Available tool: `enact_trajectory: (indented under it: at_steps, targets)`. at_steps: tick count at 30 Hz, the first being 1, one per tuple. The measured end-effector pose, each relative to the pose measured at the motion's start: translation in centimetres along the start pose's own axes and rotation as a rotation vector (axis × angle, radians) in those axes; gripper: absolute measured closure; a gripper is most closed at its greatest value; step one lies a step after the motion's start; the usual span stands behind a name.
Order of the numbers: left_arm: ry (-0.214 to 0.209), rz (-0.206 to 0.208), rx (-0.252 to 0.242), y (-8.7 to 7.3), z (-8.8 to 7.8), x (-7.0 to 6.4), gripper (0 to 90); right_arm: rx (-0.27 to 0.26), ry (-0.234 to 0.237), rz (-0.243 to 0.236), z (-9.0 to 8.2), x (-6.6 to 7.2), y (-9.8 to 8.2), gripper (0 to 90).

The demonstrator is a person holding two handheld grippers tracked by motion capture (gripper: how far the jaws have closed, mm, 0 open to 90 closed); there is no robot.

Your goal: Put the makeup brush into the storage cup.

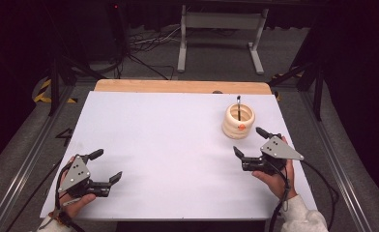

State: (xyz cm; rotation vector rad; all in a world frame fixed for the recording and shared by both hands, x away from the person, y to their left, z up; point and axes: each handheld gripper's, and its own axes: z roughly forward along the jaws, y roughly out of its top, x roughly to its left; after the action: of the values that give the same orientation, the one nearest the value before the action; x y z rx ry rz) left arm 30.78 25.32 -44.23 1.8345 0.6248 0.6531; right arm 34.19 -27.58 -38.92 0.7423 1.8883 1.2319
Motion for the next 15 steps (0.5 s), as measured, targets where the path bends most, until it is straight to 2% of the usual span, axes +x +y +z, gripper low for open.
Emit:
enact_trajectory:
  at_steps: [15]
  targets:
    - [-0.005,0.003,0.001,0.0,0.1,-0.1,6.6,0.019,0.005,-0.004,-1.1,0.4,-1.4,5.6]
